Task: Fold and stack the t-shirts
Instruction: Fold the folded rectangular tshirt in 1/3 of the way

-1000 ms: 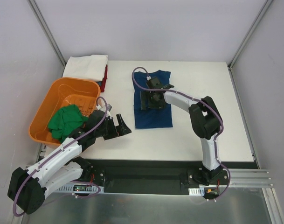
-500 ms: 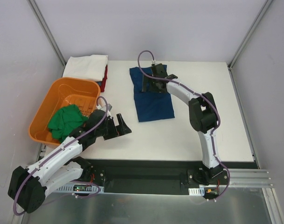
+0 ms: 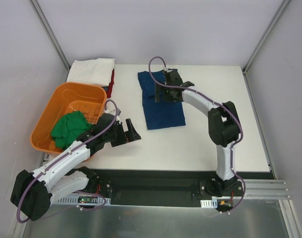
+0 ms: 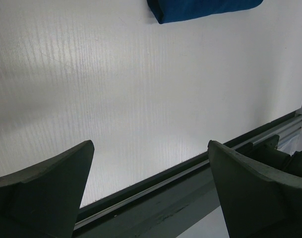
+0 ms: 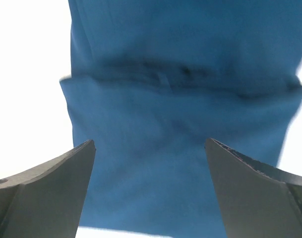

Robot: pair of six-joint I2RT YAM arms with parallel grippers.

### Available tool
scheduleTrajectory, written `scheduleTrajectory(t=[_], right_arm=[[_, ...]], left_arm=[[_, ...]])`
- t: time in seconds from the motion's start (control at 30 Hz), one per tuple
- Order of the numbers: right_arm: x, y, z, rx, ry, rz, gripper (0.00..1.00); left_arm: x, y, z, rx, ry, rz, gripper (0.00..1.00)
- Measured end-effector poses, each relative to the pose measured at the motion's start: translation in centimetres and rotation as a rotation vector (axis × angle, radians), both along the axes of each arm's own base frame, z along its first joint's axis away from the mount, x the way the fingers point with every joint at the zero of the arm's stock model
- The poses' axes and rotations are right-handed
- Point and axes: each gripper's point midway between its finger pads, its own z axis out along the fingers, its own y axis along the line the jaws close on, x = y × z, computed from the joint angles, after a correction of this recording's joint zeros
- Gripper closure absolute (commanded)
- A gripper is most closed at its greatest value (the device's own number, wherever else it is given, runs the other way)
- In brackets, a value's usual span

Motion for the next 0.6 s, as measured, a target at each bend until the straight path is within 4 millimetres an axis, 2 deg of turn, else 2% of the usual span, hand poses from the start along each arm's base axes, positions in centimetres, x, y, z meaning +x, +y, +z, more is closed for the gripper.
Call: scheduleTrajectory(t=[0.13, 0.23, 0.3, 0.5, 0.6], right_arm=[[-2.9, -1.8, 1.3, -0.03, 0.001, 0.004, 0.03], [-3.9, -1.8, 1.3, -0.049, -0.001, 0.01, 0.03], [-4.6, -1.6, 0.3, -0.065, 0.02, 0.02, 0.03], [-7.1, -1.1, -4.4, -0.131, 0.129, 0.047, 0.03], [-8.1, -1.1, -5.7, -0.156, 0.146, 0.052, 0.03]], left_arm=[[0.0, 0.0, -0.1, 0.002, 0.003, -0.001, 0.01], [-0.1, 0.0, -0.1, 0.001, 0.002, -0.001, 0.01], [-0.2, 0.1, -0.1, -0.002, -0.002, -0.001, 0.01], [-0.6, 0.3, 0.3, -0.013, -0.018, -0.001, 0.01], [-0.8, 0.5, 0.3, -0.012, -0.016, 0.0, 0.01]])
